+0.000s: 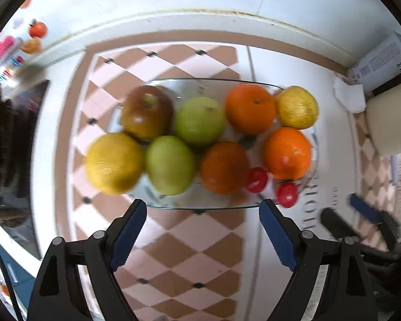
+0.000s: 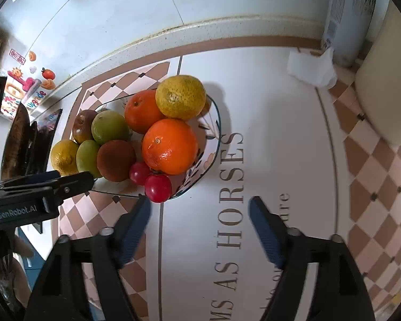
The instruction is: Organize fruits
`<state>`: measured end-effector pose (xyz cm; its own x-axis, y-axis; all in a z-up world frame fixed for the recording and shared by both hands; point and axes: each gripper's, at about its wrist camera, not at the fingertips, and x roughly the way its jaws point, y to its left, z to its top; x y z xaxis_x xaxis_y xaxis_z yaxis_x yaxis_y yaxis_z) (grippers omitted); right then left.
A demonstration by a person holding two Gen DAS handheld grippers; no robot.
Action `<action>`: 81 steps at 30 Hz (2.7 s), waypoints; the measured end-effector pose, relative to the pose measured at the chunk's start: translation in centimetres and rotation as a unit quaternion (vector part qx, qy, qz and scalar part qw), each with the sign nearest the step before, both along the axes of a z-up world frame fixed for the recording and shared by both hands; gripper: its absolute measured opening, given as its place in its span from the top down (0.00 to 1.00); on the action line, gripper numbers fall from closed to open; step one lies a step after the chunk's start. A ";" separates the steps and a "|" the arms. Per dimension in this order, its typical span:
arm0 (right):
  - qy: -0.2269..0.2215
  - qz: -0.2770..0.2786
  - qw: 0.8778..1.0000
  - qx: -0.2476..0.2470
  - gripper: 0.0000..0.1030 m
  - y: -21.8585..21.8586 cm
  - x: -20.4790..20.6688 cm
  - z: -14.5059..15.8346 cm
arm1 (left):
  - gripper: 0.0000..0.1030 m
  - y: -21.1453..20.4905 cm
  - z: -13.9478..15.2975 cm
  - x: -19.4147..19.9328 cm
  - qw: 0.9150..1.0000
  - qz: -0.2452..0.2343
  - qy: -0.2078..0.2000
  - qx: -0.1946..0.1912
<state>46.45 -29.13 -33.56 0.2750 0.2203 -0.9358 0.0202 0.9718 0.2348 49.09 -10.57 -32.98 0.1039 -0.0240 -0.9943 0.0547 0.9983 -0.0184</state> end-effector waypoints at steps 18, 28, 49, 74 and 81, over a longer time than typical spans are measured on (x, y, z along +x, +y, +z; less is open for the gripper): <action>-0.055 -0.005 0.998 -0.030 0.11 1.3 -3.5 7.4 | 0.16 2.4 7.4 -5.5 0.993 0.016 -0.109 0.034; -0.123 -0.026 0.991 -0.037 0.11 3.0 -11.6 14.6 | 0.16 3.7 13.4 -12.4 0.983 -0.003 -0.184 0.020; -0.227 -0.054 0.972 -0.032 0.11 7.8 -35.6 27.0 | 0.16 7.9 24.1 -31.9 0.960 -0.029 -0.278 -0.007; -0.305 0.001 0.952 -0.029 0.11 8.5 -48.9 37.4 | 0.16 8.3 31.4 -43.5 0.945 0.002 -0.326 -0.011; -0.300 0.000 0.954 -0.019 0.11 7.9 -48.0 36.9 | 0.16 8.2 31.3 -43.7 0.945 0.002 -0.326 -0.013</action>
<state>-1.56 -21.27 3.37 0.7635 0.1894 -0.6174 -0.1069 0.9799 0.1684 5.42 -2.35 -1.73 0.6950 -0.0457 -0.7175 0.0586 0.9983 -0.0068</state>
